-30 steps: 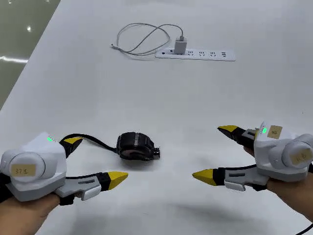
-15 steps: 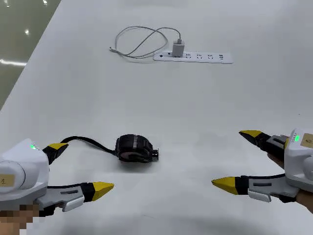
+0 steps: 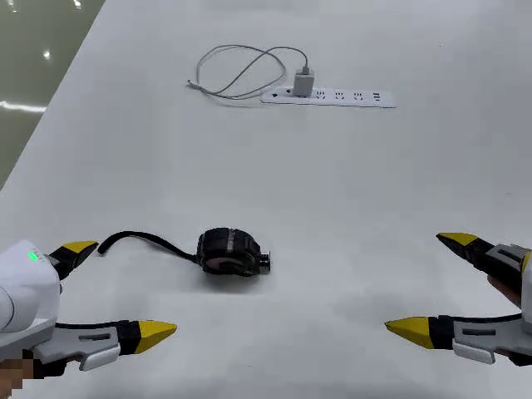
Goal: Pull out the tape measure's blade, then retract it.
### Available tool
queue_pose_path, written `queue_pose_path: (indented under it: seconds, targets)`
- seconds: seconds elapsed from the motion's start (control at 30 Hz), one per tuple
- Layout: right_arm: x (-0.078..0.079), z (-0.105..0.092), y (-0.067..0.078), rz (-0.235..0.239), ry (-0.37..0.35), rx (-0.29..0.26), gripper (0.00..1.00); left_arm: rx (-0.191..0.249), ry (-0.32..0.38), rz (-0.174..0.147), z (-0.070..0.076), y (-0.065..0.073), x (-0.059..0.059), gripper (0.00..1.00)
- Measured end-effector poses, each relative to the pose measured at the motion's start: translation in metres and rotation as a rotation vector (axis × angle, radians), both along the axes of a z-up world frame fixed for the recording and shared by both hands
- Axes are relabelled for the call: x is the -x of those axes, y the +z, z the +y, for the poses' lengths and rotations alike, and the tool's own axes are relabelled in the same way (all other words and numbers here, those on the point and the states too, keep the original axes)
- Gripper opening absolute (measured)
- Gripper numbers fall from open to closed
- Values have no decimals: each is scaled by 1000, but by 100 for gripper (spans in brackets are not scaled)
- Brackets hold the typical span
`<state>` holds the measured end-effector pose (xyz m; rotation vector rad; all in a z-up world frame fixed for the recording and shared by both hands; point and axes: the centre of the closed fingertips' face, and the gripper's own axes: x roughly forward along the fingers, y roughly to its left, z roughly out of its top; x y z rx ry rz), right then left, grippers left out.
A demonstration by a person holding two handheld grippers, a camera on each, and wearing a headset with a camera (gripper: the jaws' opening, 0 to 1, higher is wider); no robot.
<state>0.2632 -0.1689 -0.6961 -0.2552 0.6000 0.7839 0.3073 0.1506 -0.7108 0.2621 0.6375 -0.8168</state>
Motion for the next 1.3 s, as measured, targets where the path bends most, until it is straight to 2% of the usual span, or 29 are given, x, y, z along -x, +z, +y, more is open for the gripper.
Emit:
queue_pose_path:
  seconds: [0.2,0.27,0.5,0.67,1.3]
  targets:
    - [6,-8,1,2,-8,4,92,-14,-31,-11,2,1,4,99]
    - [8,-11,-1,-8,-11,22,94,-29,-47,-18,4,0,5,99]
    - [15,-16,-3,7,-9,30,99,-30,-70,-27,6,3,9,99]
    - [17,-17,-3,-2,-11,38,99,-33,-87,-30,7,4,10,99]
    - [18,-13,-5,19,-4,33,99,-39,-101,-36,7,4,12,97]
